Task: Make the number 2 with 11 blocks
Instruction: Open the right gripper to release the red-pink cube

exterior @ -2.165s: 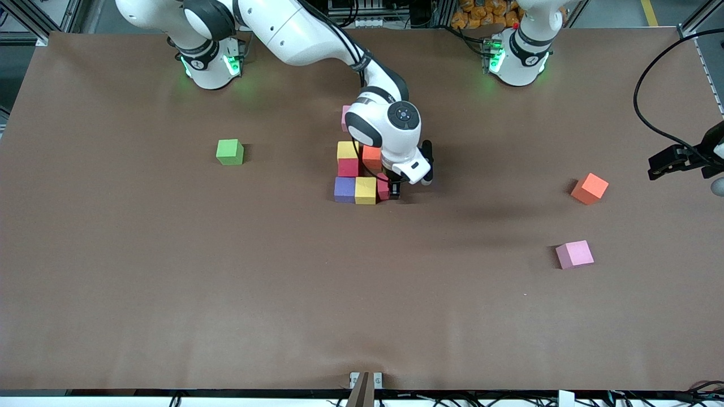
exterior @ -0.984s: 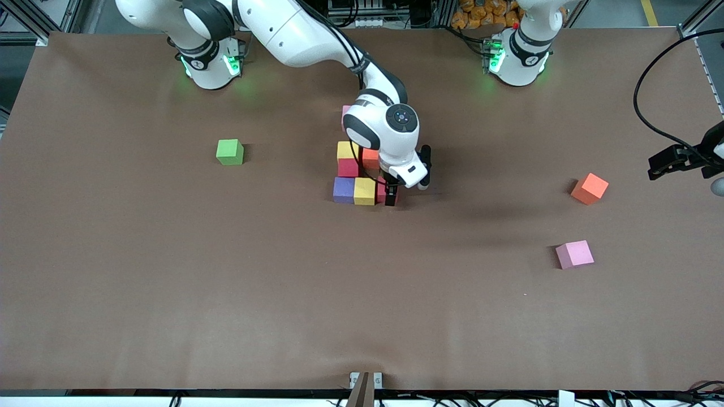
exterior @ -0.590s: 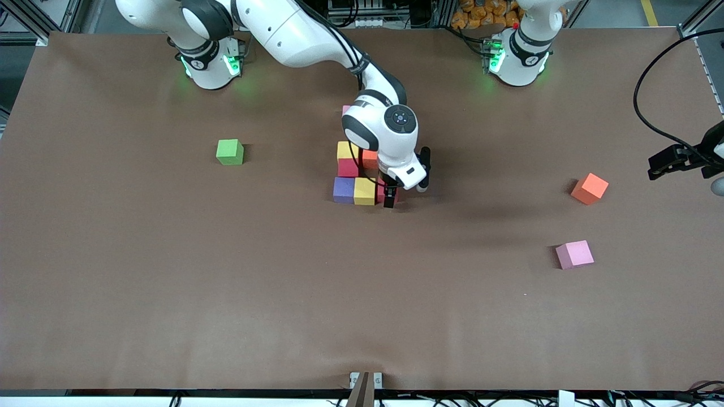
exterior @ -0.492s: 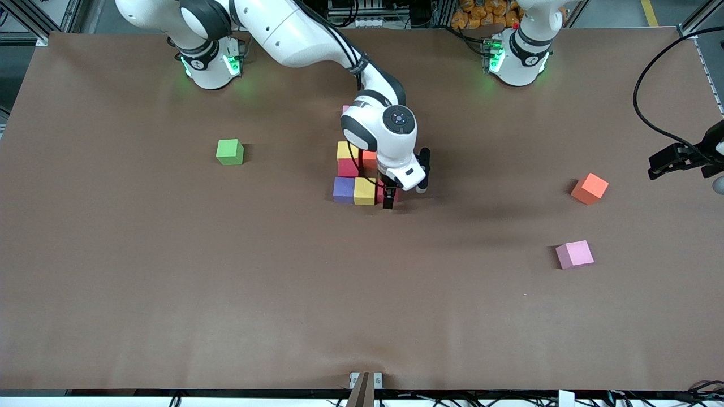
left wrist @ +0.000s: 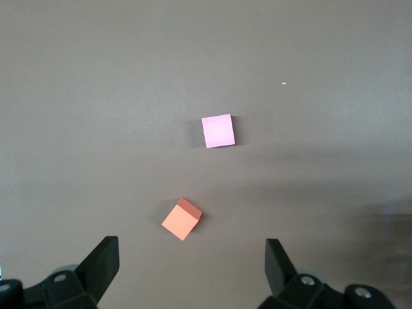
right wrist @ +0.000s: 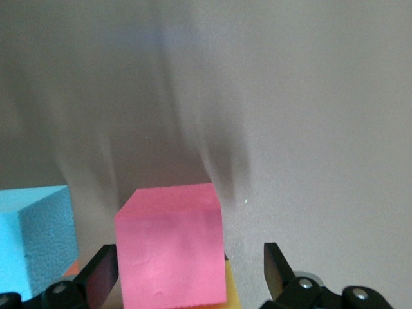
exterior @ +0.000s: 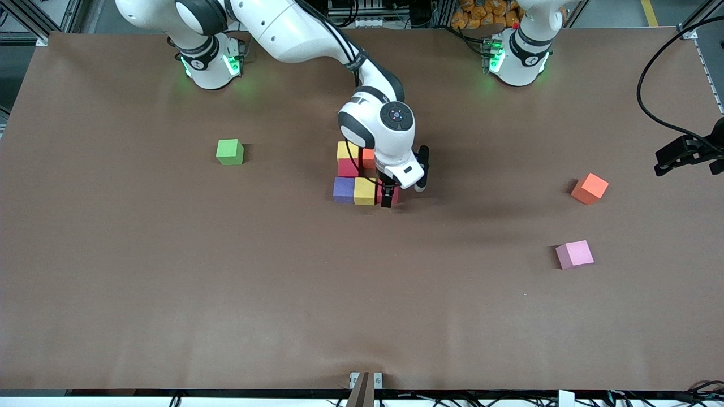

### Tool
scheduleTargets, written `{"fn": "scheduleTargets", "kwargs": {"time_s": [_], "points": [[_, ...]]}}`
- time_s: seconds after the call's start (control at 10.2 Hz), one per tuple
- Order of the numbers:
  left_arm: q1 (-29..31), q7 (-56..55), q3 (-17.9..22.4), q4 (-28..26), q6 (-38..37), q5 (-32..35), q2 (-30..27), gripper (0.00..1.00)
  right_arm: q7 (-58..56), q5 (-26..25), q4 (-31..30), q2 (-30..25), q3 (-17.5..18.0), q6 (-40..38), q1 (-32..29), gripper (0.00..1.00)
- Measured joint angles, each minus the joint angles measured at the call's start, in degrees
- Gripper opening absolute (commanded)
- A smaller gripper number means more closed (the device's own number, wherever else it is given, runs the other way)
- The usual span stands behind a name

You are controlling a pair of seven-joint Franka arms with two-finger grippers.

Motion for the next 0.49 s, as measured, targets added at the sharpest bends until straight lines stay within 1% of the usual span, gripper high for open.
{"fn": "scheduleTargets", "kwargs": {"time_s": [0.2,0.39,0.49], "points": [[-0.86,0.00,0.54,0.22,-0.56,-1.82,-0.09,1.00,0.00,0.00,-1.95,-1.97,-0.02,-0.01,-0.31,1.00],[-5.31,0.00,5.27,1.08,-2.01,-2.71,-0.17,1.00,0.11,0.05,-5.02,-5.89,0.15,-0.10,-2.07,1.00],[-6.87,0.00,6.50,1.44,-2.53,-2.74,-0.29,1.00,0.23,0.06,-6.86,-8.57,0.54,-0.47,-3.47,1.00]]}}
